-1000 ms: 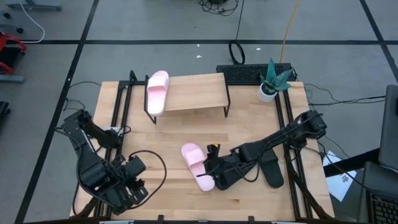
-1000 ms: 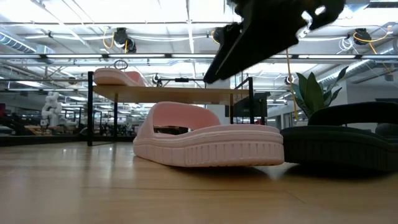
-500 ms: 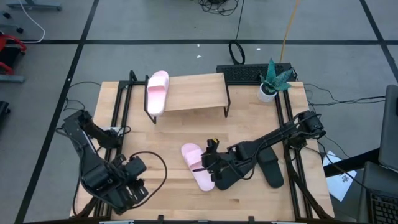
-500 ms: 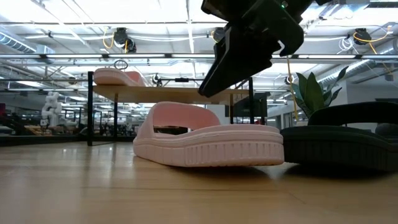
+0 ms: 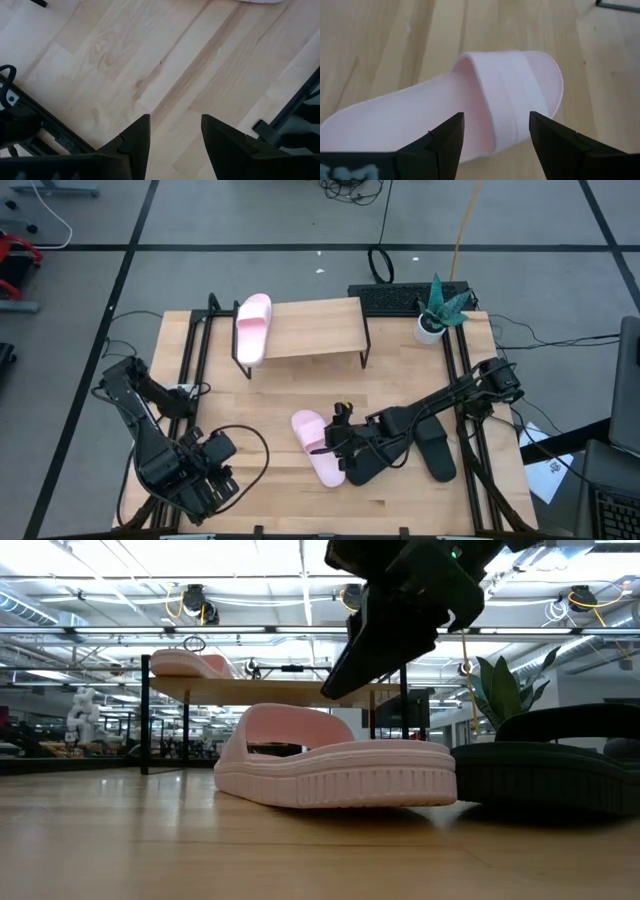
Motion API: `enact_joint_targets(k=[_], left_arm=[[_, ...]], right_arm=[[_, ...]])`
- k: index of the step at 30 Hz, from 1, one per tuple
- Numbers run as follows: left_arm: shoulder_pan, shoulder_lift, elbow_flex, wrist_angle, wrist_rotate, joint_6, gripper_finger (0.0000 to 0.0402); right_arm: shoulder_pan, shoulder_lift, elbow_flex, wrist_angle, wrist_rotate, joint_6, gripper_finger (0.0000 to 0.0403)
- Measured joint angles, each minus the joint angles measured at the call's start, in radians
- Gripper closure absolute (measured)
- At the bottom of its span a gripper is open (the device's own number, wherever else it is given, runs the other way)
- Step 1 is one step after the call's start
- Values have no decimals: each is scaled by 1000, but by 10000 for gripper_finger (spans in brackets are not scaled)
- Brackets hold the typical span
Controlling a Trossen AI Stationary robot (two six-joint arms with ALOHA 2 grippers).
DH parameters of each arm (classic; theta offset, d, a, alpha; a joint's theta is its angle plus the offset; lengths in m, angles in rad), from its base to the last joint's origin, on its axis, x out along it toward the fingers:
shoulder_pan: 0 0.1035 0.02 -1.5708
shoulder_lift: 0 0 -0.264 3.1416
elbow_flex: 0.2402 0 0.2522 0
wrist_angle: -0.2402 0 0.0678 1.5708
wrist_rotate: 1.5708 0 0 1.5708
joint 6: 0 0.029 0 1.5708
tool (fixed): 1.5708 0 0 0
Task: Pick and place slides into the shelf
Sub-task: Put the pink slipper on the shelf
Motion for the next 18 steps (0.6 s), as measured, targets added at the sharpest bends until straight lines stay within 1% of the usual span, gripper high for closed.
enact_joint_targets(k=[8, 18], left_arm=[[0, 0, 0, 0, 0, 0, 229], [0, 0, 0, 0, 0, 0, 229]], right_arm=[[-13, 0, -35, -1, 2, 5, 188], [-20, 6, -37, 18, 2, 22, 188]])
